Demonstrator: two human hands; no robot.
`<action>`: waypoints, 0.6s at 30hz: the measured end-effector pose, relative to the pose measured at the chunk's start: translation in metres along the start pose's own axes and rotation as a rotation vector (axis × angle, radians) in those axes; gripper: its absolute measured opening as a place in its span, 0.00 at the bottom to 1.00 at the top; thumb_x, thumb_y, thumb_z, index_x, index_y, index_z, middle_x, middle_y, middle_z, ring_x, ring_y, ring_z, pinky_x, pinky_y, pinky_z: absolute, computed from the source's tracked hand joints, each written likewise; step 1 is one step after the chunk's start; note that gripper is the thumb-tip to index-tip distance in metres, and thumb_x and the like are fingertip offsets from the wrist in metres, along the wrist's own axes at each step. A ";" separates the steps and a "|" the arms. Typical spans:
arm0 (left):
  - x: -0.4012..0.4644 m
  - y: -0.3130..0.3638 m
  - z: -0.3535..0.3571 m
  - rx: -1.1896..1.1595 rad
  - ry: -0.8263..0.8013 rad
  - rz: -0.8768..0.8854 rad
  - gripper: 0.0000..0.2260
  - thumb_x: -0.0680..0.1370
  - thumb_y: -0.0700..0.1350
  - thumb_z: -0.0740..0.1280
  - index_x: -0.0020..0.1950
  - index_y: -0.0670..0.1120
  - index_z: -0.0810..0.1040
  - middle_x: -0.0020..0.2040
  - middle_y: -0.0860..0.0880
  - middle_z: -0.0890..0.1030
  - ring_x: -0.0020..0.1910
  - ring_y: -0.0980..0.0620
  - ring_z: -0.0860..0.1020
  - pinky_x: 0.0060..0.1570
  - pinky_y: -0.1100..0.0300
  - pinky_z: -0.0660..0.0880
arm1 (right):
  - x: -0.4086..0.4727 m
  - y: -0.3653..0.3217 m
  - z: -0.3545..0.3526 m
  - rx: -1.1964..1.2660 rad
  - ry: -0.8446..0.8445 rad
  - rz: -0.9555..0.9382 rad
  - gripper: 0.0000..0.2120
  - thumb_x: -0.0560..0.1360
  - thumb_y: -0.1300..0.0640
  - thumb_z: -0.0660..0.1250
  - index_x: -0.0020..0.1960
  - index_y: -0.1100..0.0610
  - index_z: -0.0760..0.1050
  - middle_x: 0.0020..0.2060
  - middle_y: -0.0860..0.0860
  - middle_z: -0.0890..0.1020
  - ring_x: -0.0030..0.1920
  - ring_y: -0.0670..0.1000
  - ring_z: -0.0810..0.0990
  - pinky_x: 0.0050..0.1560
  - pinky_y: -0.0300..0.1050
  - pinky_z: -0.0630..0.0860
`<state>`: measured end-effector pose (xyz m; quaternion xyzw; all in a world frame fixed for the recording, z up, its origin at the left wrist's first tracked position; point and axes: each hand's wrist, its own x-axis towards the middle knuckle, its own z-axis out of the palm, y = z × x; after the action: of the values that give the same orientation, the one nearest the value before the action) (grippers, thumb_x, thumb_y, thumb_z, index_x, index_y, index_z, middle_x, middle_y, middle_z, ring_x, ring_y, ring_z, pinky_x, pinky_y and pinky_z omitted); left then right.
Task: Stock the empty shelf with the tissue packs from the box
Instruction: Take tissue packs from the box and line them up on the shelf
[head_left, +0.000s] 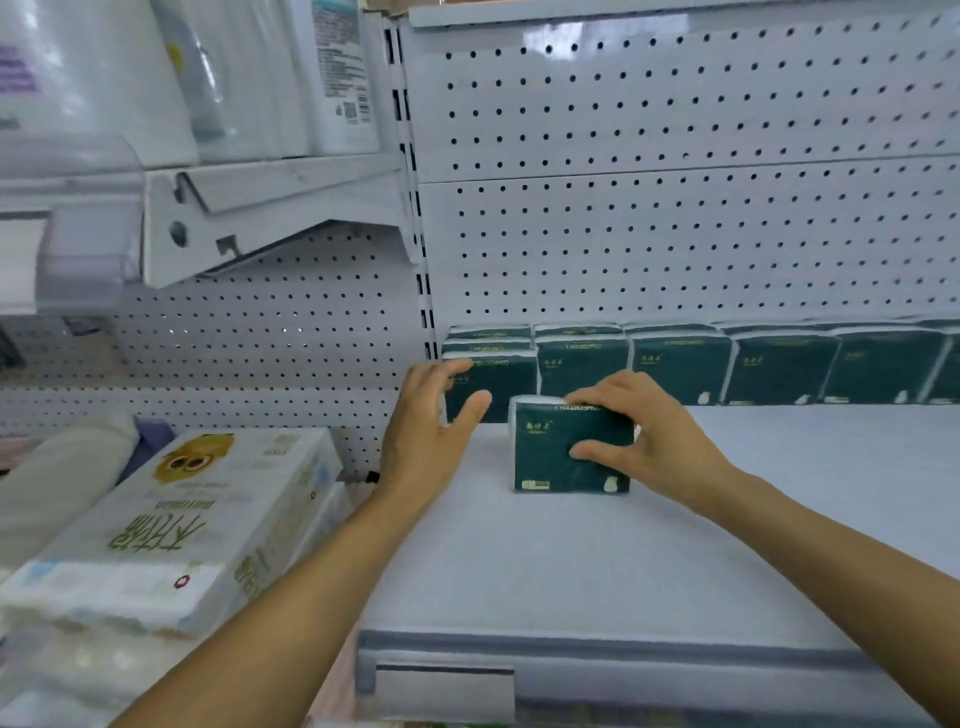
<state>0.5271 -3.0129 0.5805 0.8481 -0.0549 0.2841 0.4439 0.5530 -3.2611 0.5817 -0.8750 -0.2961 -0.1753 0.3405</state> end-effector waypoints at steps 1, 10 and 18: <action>0.007 -0.004 0.002 0.073 0.007 0.015 0.21 0.77 0.50 0.70 0.69 0.54 0.72 0.65 0.57 0.70 0.64 0.58 0.69 0.59 0.62 0.68 | 0.000 0.009 -0.006 -0.039 0.027 0.016 0.22 0.69 0.50 0.76 0.62 0.46 0.77 0.54 0.44 0.76 0.56 0.44 0.71 0.58 0.45 0.73; 0.048 -0.037 0.035 0.419 -0.187 0.067 0.47 0.72 0.52 0.76 0.79 0.62 0.46 0.79 0.55 0.42 0.78 0.47 0.43 0.75 0.41 0.57 | 0.028 0.060 -0.001 -0.385 0.204 -0.030 0.22 0.72 0.53 0.74 0.65 0.53 0.75 0.59 0.49 0.75 0.60 0.51 0.71 0.46 0.51 0.79; 0.054 -0.044 0.046 0.340 -0.169 0.083 0.39 0.73 0.46 0.75 0.78 0.57 0.58 0.80 0.53 0.42 0.78 0.50 0.44 0.74 0.48 0.53 | 0.047 0.069 0.021 -0.444 0.250 -0.114 0.22 0.73 0.54 0.73 0.66 0.56 0.73 0.69 0.53 0.71 0.66 0.53 0.70 0.45 0.50 0.79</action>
<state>0.6069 -3.0139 0.5575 0.9287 -0.0783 0.2353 0.2758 0.6350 -3.2685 0.5567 -0.8817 -0.2550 -0.3618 0.1634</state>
